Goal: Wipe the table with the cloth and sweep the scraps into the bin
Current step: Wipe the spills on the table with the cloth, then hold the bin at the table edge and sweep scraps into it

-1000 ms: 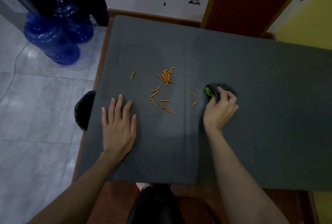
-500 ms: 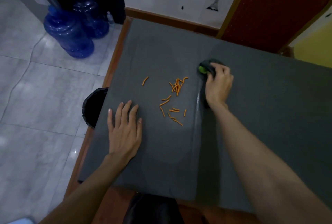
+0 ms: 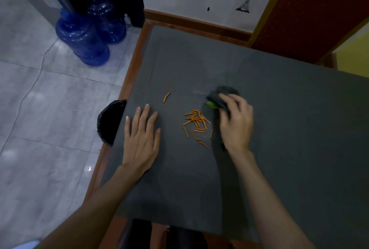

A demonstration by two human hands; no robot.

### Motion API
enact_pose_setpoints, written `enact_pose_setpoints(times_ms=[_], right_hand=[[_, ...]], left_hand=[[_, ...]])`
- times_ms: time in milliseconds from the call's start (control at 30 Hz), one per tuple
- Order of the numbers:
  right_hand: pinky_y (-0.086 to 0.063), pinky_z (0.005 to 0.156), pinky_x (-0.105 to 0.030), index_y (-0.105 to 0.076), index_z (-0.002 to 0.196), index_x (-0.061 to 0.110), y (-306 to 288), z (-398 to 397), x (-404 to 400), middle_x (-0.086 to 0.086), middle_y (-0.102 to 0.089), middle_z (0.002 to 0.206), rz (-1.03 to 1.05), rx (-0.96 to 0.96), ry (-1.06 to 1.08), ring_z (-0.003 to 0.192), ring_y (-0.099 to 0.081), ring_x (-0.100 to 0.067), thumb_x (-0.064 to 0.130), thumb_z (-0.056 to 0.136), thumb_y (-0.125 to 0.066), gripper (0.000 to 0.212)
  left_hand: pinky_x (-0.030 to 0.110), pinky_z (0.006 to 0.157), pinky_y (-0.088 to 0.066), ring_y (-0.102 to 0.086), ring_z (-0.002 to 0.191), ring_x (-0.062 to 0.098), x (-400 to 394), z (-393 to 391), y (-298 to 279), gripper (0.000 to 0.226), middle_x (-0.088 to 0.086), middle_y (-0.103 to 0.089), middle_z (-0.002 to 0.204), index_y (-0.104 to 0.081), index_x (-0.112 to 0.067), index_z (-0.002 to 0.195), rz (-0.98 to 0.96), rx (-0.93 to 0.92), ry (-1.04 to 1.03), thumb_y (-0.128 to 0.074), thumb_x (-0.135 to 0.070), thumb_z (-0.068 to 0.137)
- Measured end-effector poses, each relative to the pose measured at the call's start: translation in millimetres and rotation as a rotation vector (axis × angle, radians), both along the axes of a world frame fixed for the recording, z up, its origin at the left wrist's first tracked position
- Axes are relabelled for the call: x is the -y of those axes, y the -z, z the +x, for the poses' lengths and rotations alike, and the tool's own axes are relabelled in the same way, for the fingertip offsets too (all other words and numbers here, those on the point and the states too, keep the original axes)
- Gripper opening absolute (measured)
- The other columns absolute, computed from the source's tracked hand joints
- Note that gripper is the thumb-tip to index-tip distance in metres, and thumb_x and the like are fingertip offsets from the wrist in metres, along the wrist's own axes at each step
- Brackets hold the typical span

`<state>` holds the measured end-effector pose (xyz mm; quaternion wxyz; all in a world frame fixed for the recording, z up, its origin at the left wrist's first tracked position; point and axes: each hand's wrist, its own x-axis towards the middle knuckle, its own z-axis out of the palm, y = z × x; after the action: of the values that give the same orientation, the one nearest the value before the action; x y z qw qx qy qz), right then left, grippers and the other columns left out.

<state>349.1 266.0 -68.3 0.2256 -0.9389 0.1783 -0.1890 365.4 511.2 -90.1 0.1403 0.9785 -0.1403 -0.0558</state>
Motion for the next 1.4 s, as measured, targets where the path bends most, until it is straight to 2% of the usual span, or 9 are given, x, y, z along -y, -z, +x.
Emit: enact_pose_setpoints(times_ms=[133,333,667,800,900,1067,1133,1300,1400], right_hand=[[-0.042,0.086,-0.040,-0.059,0.131,0.022,8,-39,-21,-0.012,-0.052,0.126,0.064,-0.152,0.452,0.106,-0.047,-0.039,0.009,0.089,-0.062,0.044],[-0.040,0.089,-0.041,-0.062,0.129,0.021,19,-4,-88,-0.012,-0.053,0.127,0.070,-0.133,0.640,0.105,-0.047,-0.038,0.013,0.090,-0.063,0.041],[-0.044,0.089,-0.041,-0.057,0.134,0.022,18,67,-153,-0.009,-0.049,0.129,0.102,-0.161,0.545,0.106,-0.043,-0.032,0.016,0.094,-0.057,0.040],[-0.050,0.088,-0.042,-0.055,0.135,0.022,13,72,-155,-0.008,-0.048,0.128,0.108,-0.145,0.415,0.110,-0.042,-0.032,0.013,0.094,-0.058,0.043],[-0.045,0.088,-0.044,-0.058,0.133,0.020,15,56,-142,-0.011,-0.052,0.127,0.069,-0.079,0.530,0.107,-0.046,-0.035,0.013,0.092,-0.059,0.042],[-0.033,0.100,-0.048,-0.048,0.142,0.024,14,38,-146,-0.008,-0.045,0.143,0.042,-0.256,0.587,0.123,-0.041,-0.036,0.046,0.096,-0.050,0.051],[-0.024,0.111,-0.051,-0.048,0.142,0.023,3,45,-159,-0.007,-0.046,0.146,0.010,-0.204,0.607,0.132,-0.038,-0.033,0.050,0.095,-0.047,0.054],[-0.034,0.111,-0.045,-0.056,0.131,0.007,-8,87,-234,-0.014,-0.054,0.137,0.032,0.123,0.129,0.127,-0.047,-0.032,0.022,0.096,-0.051,0.038],[-0.038,0.109,-0.037,-0.055,0.130,0.006,16,126,-293,-0.011,-0.057,0.132,0.239,0.003,-0.203,0.124,-0.047,-0.026,0.012,0.095,-0.047,0.037]], left_hand=[[0.049,0.122,-0.010,-0.018,0.151,0.027,-13,9,-1,0.056,0.008,-0.024,0.162,-0.040,-0.013,0.148,0.006,-0.013,0.075,-0.026,-0.036,0.099],[0.046,0.121,-0.015,-0.023,0.149,0.027,-32,18,-5,0.056,0.009,-0.028,0.160,-0.043,-0.012,0.146,0.010,-0.015,0.198,-0.026,-0.036,0.098],[0.042,0.122,-0.009,-0.013,0.152,0.020,-78,43,1,0.052,0.005,-0.022,0.162,-0.035,-0.016,0.151,-0.041,-0.064,0.374,-0.030,-0.033,0.101],[0.043,0.122,-0.010,-0.020,0.150,0.023,-78,48,2,0.050,0.007,-0.028,0.159,-0.038,-0.010,0.148,-0.091,-0.071,0.376,-0.035,-0.029,0.102],[0.045,0.121,-0.017,-0.028,0.147,0.024,-79,50,1,0.049,0.008,-0.035,0.156,-0.043,-0.009,0.144,-0.107,-0.044,0.390,-0.035,-0.030,0.101],[0.041,0.122,-0.016,-0.026,0.147,0.020,-92,57,8,0.045,0.004,-0.039,0.154,-0.045,-0.010,0.143,-0.289,-0.049,0.379,-0.036,-0.025,0.101],[0.040,0.122,-0.016,-0.023,0.148,0.016,-104,64,12,0.044,0.003,-0.038,0.154,-0.045,-0.011,0.143,-0.390,-0.058,0.293,-0.038,-0.024,0.102],[0.039,0.120,-0.021,-0.030,0.144,0.023,-159,85,30,0.039,0.009,-0.043,0.150,-0.048,-0.009,0.139,-0.506,-0.058,-0.050,-0.041,-0.017,0.102],[0.035,0.119,-0.020,-0.031,0.141,0.028,-201,99,54,0.038,0.013,-0.042,0.150,-0.048,-0.003,0.138,-0.516,-0.105,-0.271,-0.045,-0.005,0.100]])
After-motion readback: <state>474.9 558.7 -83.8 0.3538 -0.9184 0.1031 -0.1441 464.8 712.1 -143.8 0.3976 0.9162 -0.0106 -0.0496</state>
